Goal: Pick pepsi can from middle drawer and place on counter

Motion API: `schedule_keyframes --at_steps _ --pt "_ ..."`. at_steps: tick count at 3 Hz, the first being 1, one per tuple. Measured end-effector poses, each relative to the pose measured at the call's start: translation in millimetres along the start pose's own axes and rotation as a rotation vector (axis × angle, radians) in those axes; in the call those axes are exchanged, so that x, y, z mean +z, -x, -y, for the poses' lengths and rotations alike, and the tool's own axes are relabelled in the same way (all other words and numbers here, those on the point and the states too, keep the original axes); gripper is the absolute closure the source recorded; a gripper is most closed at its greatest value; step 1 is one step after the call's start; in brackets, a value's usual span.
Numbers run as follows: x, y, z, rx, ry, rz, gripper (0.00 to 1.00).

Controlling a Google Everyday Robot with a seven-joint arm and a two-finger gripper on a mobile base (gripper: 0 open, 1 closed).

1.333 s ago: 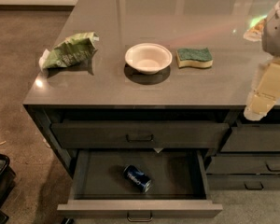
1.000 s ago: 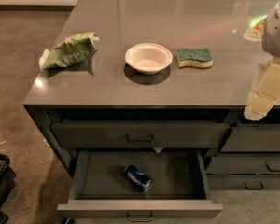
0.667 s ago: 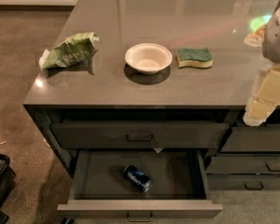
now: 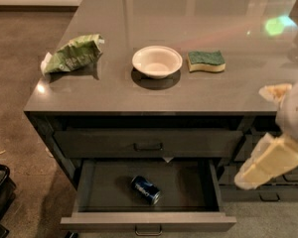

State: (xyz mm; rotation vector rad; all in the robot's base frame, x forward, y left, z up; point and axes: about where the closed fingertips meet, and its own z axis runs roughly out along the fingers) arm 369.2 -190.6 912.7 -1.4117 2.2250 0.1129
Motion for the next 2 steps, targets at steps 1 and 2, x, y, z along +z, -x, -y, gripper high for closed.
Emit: schedule_keyframes --at_steps 1,2 --pt "63.3 -41.1 -20.3 0.127 0.03 0.049 0.0" --pt "83.3 -58.7 -30.0 0.153 0.027 0.031 0.0"
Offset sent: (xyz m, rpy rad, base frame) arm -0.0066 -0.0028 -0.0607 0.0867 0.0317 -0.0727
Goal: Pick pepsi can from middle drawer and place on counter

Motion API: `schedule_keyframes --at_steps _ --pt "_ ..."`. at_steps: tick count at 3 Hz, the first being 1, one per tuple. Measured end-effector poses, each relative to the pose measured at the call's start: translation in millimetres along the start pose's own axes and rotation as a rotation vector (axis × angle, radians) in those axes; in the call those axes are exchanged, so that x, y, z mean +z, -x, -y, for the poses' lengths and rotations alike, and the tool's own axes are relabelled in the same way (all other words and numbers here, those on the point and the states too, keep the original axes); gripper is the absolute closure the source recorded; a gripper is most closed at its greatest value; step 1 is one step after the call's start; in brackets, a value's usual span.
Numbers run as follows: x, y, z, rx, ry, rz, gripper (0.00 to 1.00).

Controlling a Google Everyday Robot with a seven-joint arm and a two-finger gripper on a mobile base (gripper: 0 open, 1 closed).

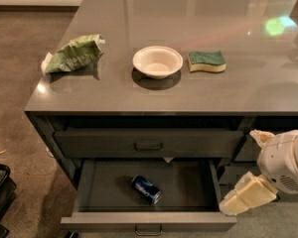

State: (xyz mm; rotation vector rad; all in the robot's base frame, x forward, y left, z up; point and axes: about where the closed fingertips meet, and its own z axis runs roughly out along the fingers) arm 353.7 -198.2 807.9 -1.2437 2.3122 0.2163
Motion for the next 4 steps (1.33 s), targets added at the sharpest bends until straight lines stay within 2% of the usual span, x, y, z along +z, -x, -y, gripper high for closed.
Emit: schedule_keyframes --at_steps 1,2,3,4 --pt "7.7 -10.2 -11.1 0.035 0.005 0.021 0.0" --pt "48.4 -32.9 -39.0 0.176 0.024 0.045 0.0" --pt "115.6 -67.9 -69.9 0.304 0.07 0.057 0.0" --pt "122.8 -72.4 -58.8 0.314 0.019 0.067 0.0"
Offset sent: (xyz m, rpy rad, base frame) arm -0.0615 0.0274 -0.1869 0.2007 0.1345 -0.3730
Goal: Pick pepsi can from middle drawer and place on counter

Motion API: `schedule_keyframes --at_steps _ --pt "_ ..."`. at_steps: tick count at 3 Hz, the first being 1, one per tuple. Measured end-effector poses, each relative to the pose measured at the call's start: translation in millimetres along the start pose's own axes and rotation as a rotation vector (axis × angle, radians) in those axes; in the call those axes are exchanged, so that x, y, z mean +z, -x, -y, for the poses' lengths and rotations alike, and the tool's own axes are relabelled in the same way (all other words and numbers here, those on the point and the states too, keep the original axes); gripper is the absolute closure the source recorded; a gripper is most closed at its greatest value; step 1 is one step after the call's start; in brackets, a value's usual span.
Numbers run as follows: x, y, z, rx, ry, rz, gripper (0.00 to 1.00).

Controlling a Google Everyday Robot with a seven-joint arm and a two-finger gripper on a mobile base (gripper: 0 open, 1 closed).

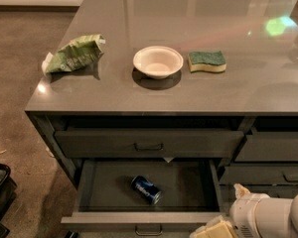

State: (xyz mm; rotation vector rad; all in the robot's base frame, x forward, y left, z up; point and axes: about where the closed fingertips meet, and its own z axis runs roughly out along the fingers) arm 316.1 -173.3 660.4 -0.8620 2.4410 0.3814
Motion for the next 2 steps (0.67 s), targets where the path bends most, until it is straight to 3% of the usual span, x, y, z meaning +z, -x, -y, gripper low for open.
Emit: schedule_keyframes --at_steps 1,2 --pt "4.0 -6.5 -1.4 0.02 -0.006 -0.014 0.0" --pt "35.8 -3.1 -6.5 0.015 0.009 0.045 0.0"
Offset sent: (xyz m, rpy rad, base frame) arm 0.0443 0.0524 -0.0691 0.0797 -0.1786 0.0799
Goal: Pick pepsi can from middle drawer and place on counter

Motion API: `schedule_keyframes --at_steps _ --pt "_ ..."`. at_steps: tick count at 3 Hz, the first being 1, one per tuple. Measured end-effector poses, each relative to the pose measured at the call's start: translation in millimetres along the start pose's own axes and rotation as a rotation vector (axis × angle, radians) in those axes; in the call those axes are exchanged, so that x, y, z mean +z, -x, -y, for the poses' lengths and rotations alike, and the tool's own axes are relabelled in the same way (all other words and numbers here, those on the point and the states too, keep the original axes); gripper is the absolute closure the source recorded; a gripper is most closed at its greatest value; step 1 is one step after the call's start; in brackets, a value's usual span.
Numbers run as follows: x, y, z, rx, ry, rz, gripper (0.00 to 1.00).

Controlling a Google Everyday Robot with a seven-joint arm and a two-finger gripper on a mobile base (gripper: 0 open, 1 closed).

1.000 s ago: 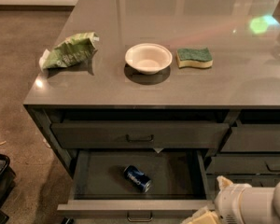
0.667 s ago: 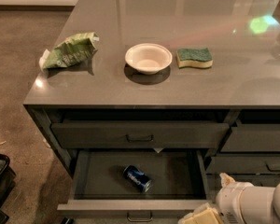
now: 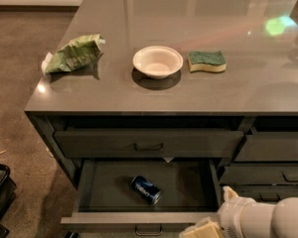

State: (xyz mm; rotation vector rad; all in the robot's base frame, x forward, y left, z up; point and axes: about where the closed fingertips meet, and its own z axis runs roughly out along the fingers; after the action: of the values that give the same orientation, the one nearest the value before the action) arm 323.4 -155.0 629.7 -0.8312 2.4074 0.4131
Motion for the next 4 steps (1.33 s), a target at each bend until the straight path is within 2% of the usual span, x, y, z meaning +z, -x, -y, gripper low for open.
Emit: schedule_keyframes --at_steps 1,2,4 --pt "40.1 32.3 0.1 -0.123 0.012 0.114 0.0" --pt "72.6 60.4 -3.4 -0.221 0.025 0.195 0.0" --pt "76.1 54.4 -6.7 -0.2 0.021 0.184 0.0"
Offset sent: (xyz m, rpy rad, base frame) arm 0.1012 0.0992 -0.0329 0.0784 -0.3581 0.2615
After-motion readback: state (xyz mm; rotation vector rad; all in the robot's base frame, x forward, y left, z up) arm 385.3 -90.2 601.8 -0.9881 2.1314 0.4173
